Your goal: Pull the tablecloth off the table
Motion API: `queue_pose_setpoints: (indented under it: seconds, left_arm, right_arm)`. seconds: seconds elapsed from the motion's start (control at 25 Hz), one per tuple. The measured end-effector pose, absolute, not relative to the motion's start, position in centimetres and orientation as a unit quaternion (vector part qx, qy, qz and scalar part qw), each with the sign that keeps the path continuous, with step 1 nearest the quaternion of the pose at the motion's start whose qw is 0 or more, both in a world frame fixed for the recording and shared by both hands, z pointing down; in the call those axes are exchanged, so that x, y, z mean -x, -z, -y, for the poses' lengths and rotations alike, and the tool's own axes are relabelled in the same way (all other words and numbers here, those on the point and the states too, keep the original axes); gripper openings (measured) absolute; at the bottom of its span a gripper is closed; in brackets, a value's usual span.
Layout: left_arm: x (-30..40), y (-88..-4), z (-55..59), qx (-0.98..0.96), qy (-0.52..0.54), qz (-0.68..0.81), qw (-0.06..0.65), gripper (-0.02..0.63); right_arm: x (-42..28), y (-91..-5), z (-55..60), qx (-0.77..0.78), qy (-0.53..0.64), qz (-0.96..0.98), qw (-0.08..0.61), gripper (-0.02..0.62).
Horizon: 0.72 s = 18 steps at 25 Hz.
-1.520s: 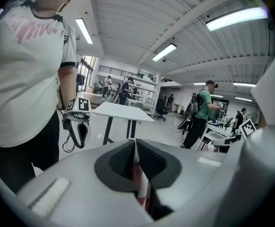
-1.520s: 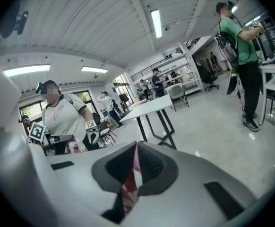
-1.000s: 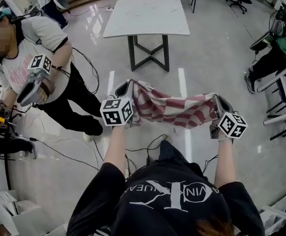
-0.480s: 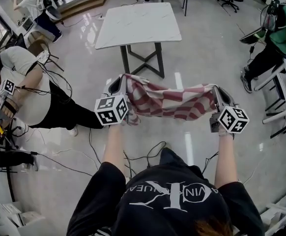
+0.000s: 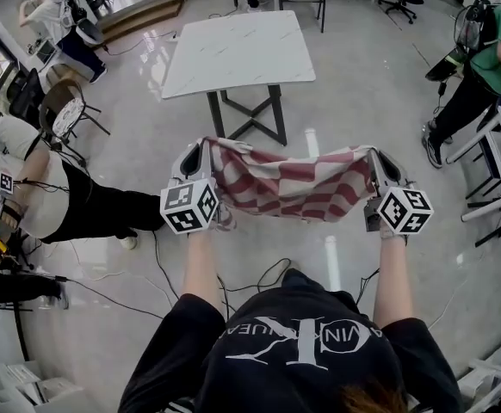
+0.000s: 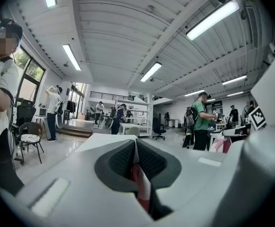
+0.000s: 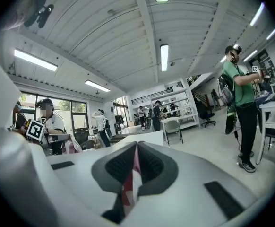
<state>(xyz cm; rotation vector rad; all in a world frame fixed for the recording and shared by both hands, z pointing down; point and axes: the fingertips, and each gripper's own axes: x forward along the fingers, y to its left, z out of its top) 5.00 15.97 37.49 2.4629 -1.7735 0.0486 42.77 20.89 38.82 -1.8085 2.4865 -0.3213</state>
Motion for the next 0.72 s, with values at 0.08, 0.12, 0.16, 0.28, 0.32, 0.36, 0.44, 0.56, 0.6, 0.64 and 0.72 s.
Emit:
queue_pose_setpoints:
  seconds: [0.08,0.12,0.16,0.28,0.32,0.36,0.44,0.56,0.6,0.64,0.72]
  left_arm:
    - [-4.8,-37.6,-15.6,-0.807,-0.015,0.588,0.052,0.014]
    - [-4.7,-37.7,-15.4,-0.805,-0.015,0.591,0.051,0.014]
    - [-4.7,-37.8,-15.1,-0.804,-0.016,0.593,0.051,0.014]
    - [-4.6,-37.9,-14.3,-0.799,-0.017,0.599,0.049,0.014]
    - [-4.5,-37.9,-14.1,-0.798,-0.017,0.601,0.049,0.014]
    - [-4.5,-38.0,-13.8,-0.796,-0.016,0.603,0.049,0.014]
    - [-4.5,-38.1,-13.4,-0.793,-0.015,0.607,0.049,0.014]
    - [-4.4,-38.3,-12.8,-0.790,-0.012,0.611,0.051,0.014]
    - [-4.4,-38.4,-12.6,-0.789,-0.011,0.613,0.052,0.014]
    - [-4.4,-38.5,-12.4,-0.788,-0.010,0.614,0.053,0.014]
    - [-4.4,-38.7,-12.0,-0.786,-0.008,0.616,0.055,0.014]
  right_arm:
    - [-42.8,-38.9,-20.2,0.582,0.100,-0.806,0.024,0.015]
    - [-42.8,-38.9,-19.8,0.581,0.099,-0.807,0.024,0.015]
    - [-42.9,-38.9,-19.5,0.580,0.099,-0.808,0.025,0.015]
    - [-42.9,-39.0,-18.3,0.577,0.098,-0.810,0.026,0.015]
    - [-42.9,-39.0,-17.9,0.576,0.097,-0.811,0.026,0.015]
    - [-42.8,-39.0,-17.6,0.575,0.096,-0.812,0.026,0.015]
    - [-42.8,-39.0,-17.0,0.572,0.094,-0.814,0.026,0.015]
    - [-42.9,-39.1,-16.1,0.570,0.093,-0.816,0.026,0.015]
    - [-42.9,-39.1,-15.8,0.569,0.093,-0.817,0.026,0.015]
    - [-43.0,-39.1,-15.5,0.569,0.092,-0.817,0.026,0.015]
    - [-43.1,-39.2,-14.9,0.568,0.091,-0.818,0.027,0.015]
